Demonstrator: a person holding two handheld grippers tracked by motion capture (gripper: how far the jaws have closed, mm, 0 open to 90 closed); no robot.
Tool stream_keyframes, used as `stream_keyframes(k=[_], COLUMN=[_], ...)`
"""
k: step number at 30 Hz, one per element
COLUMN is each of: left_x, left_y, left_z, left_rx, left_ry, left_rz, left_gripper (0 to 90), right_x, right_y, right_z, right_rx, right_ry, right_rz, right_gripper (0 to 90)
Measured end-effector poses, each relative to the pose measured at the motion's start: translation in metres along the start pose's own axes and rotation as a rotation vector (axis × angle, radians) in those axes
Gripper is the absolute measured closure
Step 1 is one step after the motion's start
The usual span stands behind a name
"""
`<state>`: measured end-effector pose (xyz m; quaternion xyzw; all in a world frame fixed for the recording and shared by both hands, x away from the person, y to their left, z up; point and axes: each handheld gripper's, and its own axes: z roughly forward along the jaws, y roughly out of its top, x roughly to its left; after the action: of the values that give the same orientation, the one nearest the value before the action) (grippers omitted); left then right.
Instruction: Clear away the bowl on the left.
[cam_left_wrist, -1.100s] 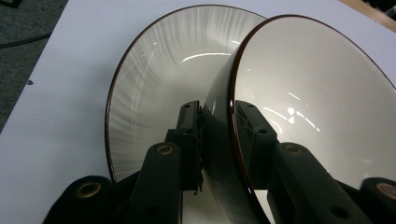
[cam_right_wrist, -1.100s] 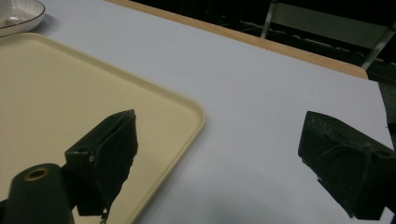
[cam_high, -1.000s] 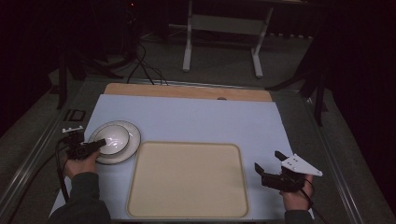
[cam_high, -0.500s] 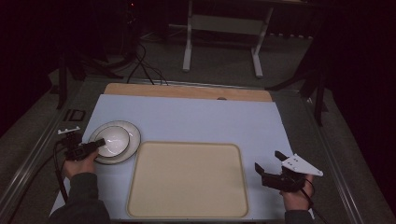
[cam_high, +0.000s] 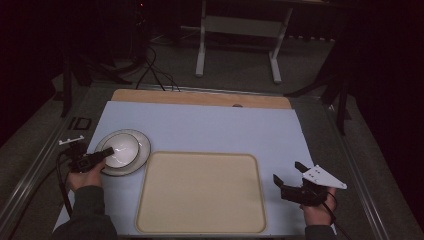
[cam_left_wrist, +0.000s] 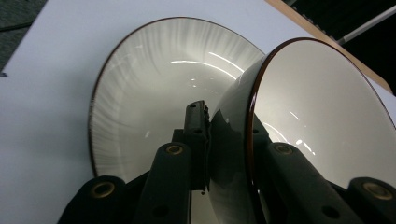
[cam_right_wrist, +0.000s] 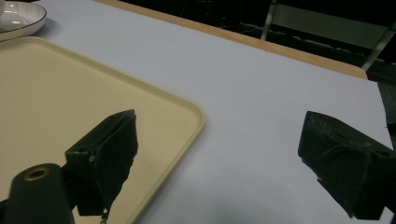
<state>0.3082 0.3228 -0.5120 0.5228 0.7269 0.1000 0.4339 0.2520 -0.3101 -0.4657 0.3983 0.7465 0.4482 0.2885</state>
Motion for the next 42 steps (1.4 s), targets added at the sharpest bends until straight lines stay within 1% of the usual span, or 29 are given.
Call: stream_keyframes(k=[5, 9, 17, 18, 21, 24, 32, 42], left_x=[-0.004, -0.009, -0.023, -0.025, -0.029, -0.033, -0.049, -0.064], left_y=[-0.001, -0.002, -0.003, -0.004, -0.005, -0.007, -0.01, -0.015], left_z=[-0.003, -0.004, -0.007, -0.007, -0.007, -0.006, -0.006, -0.007], left_rx=[-0.01, -0.007, -0.01, -0.011, -0.005, 0.0, 0.006, 0.019], left_ry=[-0.027, -0.046, -0.086, -0.091, -0.108, -0.11, -0.13, -0.149], left_rz=[0.005, 0.016, 0.058, 0.055, 0.065, 0.07, 0.116, 0.168], left_gripper=[79.1, 79.1, 79.1, 79.1, 79.1, 79.1, 79.0, 78.9], right_x=[0.0, 0.0, 0.0, 0.0, 0.0, 0.0, -0.001, -0.001], right_y=[0.0, 0.0, 0.0, 0.0, 0.0, 0.0, 0.0, 0.0], right_z=[0.0, 0.0, -0.001, -0.001, -0.001, -0.001, -0.001, -0.001], right_rx=[-0.002, -0.002, -0.001, -0.002, -0.002, -0.002, -0.002, -0.005], right_ry=[-0.001, 0.0, 0.0, 0.0, 0.0, 0.0, 0.0, 0.0], right_rz=[0.0, -0.001, 0.002, 0.002, 0.003, 0.003, 0.002, 0.002], right_gripper=[11.5, 11.6, 11.6, 11.6, 11.6, 11.6, 11.6, 11.6])
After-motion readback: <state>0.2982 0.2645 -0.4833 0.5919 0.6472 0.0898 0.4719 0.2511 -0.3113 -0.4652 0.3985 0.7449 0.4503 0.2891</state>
